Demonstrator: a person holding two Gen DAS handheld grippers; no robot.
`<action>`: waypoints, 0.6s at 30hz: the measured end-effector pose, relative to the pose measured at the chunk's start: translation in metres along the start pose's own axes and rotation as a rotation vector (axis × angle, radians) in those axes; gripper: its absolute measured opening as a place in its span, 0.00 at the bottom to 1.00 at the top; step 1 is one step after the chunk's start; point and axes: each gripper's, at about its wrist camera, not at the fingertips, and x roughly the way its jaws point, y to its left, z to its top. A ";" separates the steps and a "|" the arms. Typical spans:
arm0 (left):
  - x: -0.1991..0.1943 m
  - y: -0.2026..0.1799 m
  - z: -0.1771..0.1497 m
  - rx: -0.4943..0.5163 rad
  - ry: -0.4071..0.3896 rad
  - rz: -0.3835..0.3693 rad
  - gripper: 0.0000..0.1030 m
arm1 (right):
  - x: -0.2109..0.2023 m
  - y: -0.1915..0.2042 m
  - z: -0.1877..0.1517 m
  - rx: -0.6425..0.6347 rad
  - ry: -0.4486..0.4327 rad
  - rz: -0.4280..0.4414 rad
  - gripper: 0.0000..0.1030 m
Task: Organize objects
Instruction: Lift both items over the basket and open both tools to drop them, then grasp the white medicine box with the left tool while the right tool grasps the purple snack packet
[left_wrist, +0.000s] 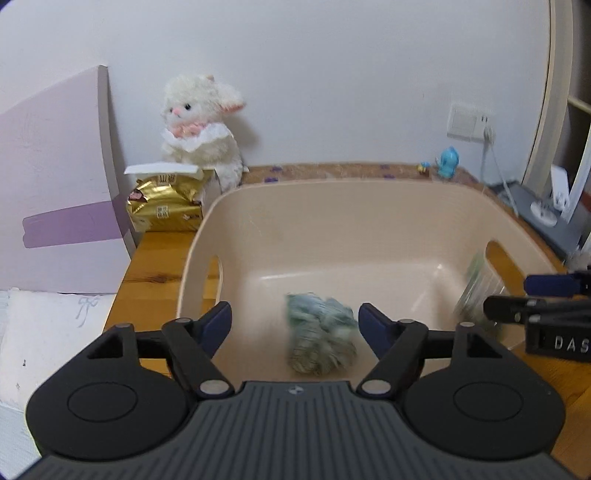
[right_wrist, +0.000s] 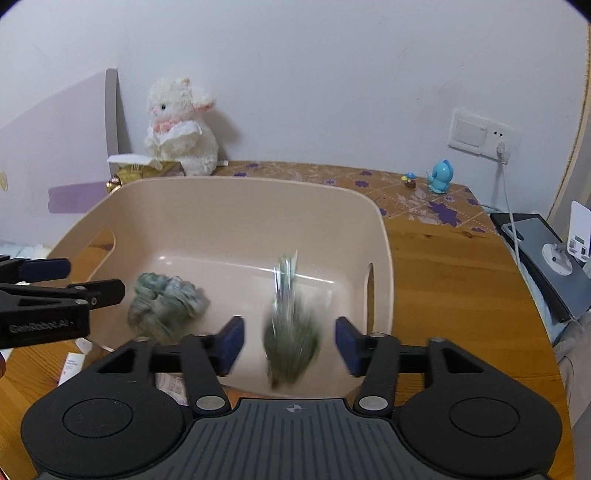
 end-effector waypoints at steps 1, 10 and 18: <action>-0.004 0.001 0.001 -0.005 -0.002 -0.006 0.75 | -0.005 0.000 0.000 0.005 -0.007 0.001 0.65; -0.038 0.012 -0.002 -0.028 -0.043 -0.010 0.76 | -0.053 -0.003 -0.005 -0.004 -0.061 -0.008 0.85; -0.068 0.025 -0.025 -0.038 -0.048 0.008 0.79 | -0.088 -0.003 -0.026 -0.001 -0.073 0.009 0.93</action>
